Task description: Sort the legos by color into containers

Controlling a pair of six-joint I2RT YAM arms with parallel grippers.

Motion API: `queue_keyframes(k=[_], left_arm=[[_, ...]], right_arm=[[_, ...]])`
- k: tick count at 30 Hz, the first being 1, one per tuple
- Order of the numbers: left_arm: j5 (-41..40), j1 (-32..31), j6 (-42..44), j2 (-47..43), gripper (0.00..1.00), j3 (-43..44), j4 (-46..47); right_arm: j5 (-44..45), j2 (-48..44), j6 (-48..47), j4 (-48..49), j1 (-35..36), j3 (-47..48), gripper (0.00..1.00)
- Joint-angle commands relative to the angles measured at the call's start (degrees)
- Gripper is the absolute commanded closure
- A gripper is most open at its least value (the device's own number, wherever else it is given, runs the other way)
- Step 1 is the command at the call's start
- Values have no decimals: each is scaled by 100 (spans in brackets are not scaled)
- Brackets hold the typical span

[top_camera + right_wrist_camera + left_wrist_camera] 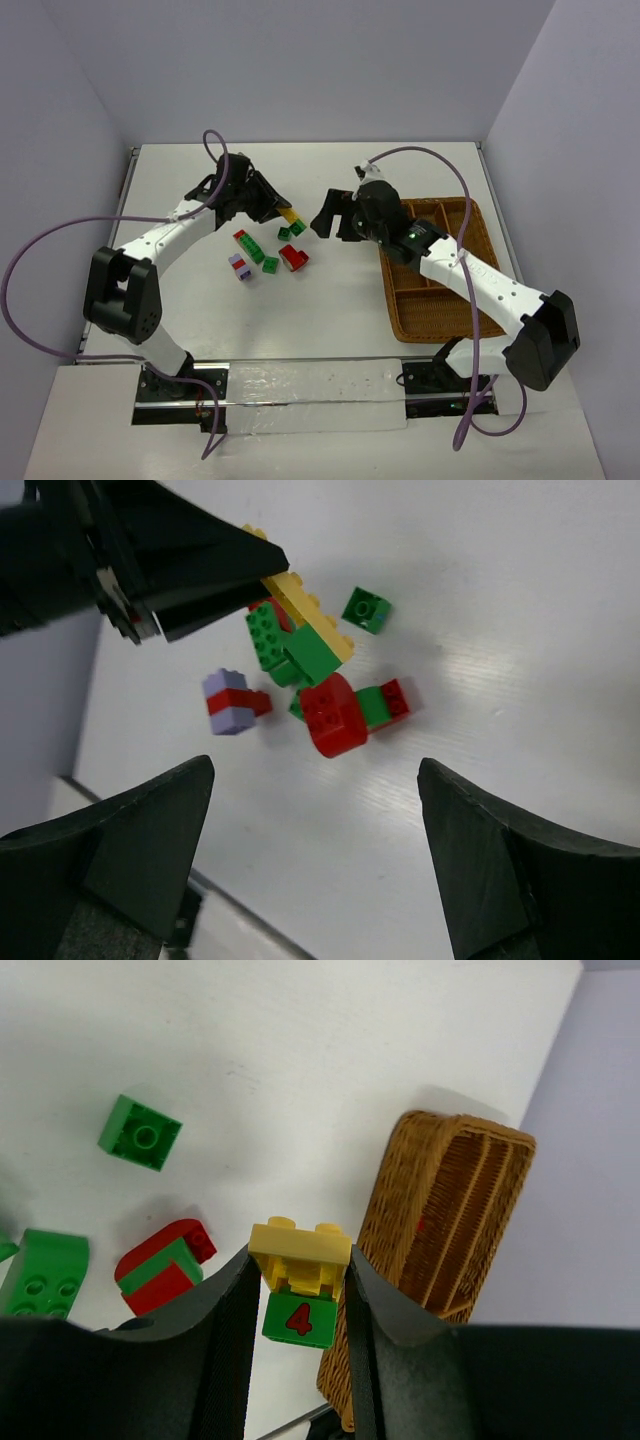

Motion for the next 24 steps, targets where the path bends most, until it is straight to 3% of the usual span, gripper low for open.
queue_keyframes(k=[1, 7, 12, 24], left_arm=[[128, -26, 334, -305, 100, -81, 1230], [-84, -134, 827, -386, 100, -174, 1659], [-258, -309, 1051, -433, 100, -147, 1678], [-391, -340, 1117, -481, 100, -104, 1430]], right_arm=[[-497, -185, 1793, 570, -105, -71, 9], [-272, 41, 2656, 533, -105, 6, 10], [-221, 432, 3013, 443, -70, 144, 18], [24, 1212, 2905, 538, -52, 599, 21]])
